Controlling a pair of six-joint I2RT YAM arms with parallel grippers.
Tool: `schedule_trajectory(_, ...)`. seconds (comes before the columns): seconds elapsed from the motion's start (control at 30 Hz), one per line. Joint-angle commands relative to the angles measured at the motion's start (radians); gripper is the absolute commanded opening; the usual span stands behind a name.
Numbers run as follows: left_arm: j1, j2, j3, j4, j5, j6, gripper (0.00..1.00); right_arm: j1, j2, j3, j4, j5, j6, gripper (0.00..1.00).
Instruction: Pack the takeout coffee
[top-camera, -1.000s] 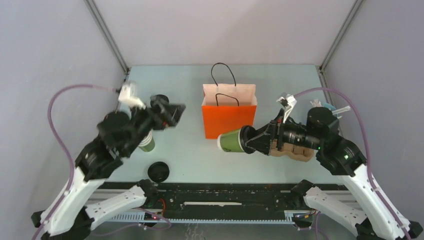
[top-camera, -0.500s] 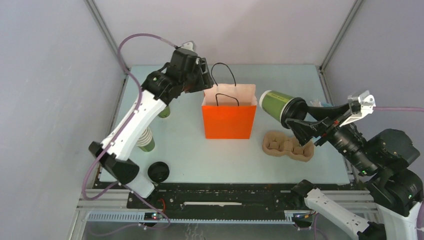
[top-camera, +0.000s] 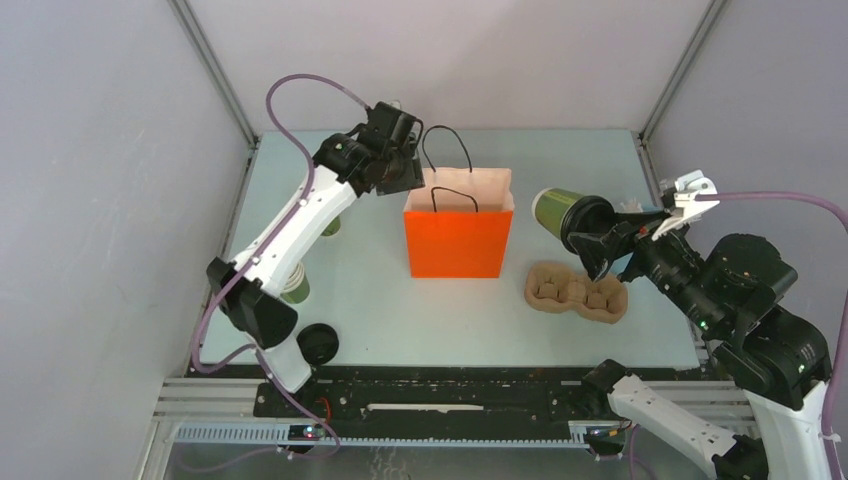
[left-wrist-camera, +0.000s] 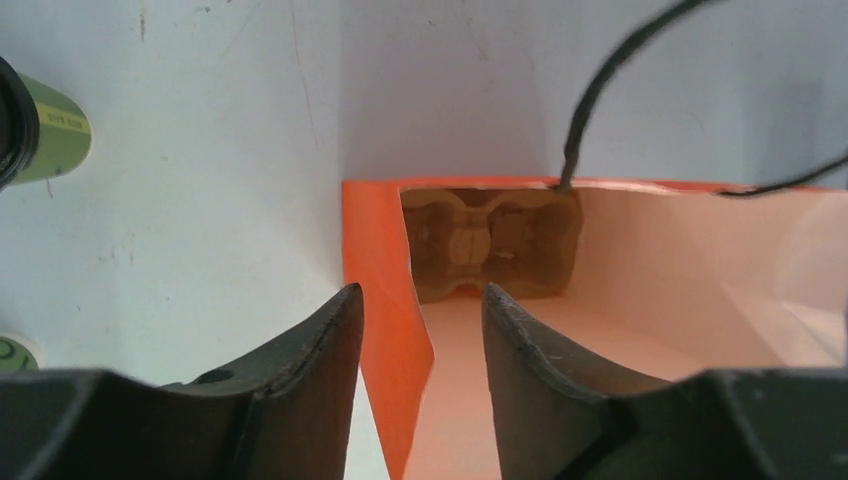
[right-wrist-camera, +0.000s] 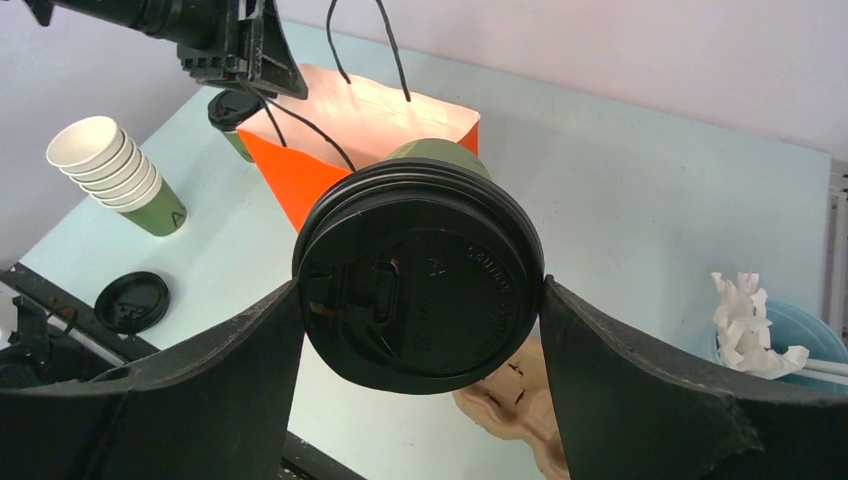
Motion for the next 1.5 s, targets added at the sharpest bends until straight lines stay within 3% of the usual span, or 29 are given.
schedule_trajectory(0.0, 0.025, 0.063, 0.095, 0.017, -0.039, 0.012, 0.49, -0.005, 0.032, 0.016, 0.004, -0.013, -0.03, 0.65)
schedule_trajectory(0.17, 0.031, 0.116, 0.141, 0.031, -0.012, 0.029, 0.41, -0.006, 0.055, 0.032, -0.008, -0.032, -0.045, 0.65)
schedule_trajectory(0.4, 0.029, 0.117, 0.146, 0.037, -0.036, 0.111, 0.18, -0.006, 0.109, 0.082, -0.037, -0.06, -0.073, 0.64)
schedule_trajectory(0.63, -0.006, -0.077, -0.089, 0.219, -0.03, 0.21, 0.01, -0.006, 0.183, 0.125, -0.024, -0.24, -0.16, 0.58)
schedule_trajectory(0.83, -0.053, -0.364, -0.47, 0.482, -0.016, 0.232, 0.0, 0.017, 0.265, 0.125, 0.036, -0.35, -0.228, 0.51)
schedule_trajectory(1.03, -0.128, -0.612, -0.819, 0.743, -0.08, 0.305, 0.0, 0.156, 0.348, 0.192, 0.014, -0.324, -0.297, 0.51)
schedule_trajectory(1.2, -0.138, -0.696, -0.949, 0.798, -0.111, 0.318, 0.0, 0.311, 0.412, 0.267, -0.089, -0.211, -0.354, 0.51)
schedule_trajectory(1.33, -0.154, -0.762, -1.047, 0.85, -0.104, 0.285, 0.0, 0.452, 0.445, 0.236, -0.12, -0.083, -0.412, 0.52)
schedule_trajectory(1.47, -0.206, -0.814, -1.093, 0.837, -0.136, 0.272, 0.0, 0.505, 0.499, 0.255, -0.138, -0.027, -0.433, 0.52)
